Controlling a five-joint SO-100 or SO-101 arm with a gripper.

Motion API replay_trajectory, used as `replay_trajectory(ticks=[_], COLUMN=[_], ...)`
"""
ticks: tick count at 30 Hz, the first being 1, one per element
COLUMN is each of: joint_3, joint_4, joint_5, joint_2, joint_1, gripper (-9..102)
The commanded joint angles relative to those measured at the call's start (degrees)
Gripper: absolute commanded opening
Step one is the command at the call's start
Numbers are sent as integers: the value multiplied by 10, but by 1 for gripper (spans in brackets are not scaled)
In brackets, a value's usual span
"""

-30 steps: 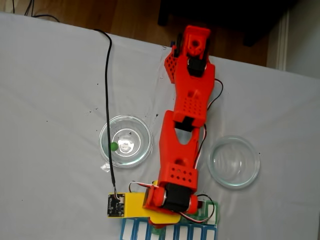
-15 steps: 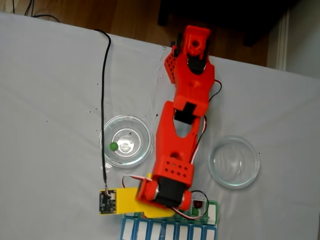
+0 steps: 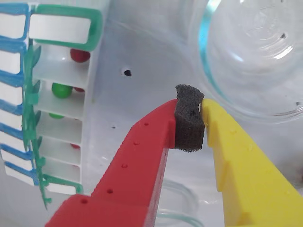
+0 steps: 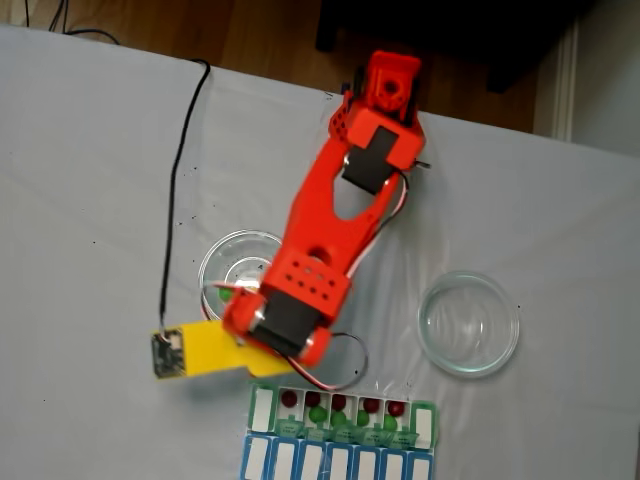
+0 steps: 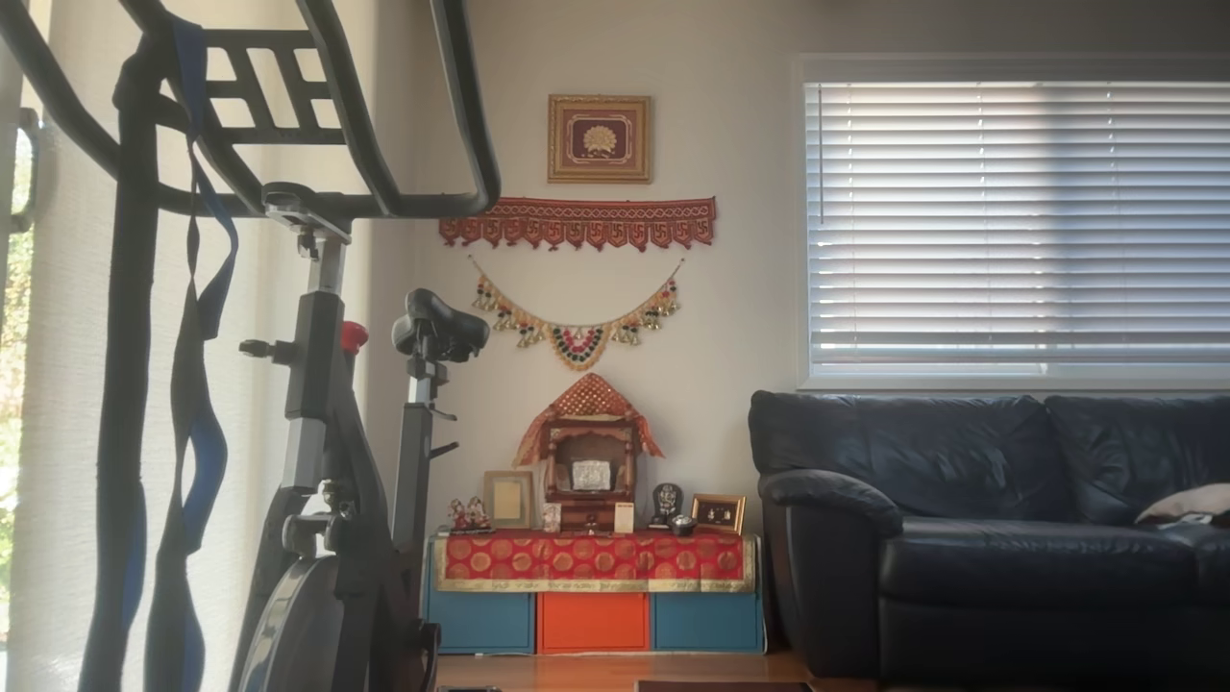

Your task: Sort medicines into box.

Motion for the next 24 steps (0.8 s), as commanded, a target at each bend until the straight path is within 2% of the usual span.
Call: replay_trajectory(ticks=[1,8,16,24], joint_3=[38,264,410,414], joint_4=[-24,-192,-330,-366], joint_5=[-42,-73,-16,-107], joint_2=[99,191,221,183], joint_1=[35,65,70,83], gripper=[1,1,1,1])
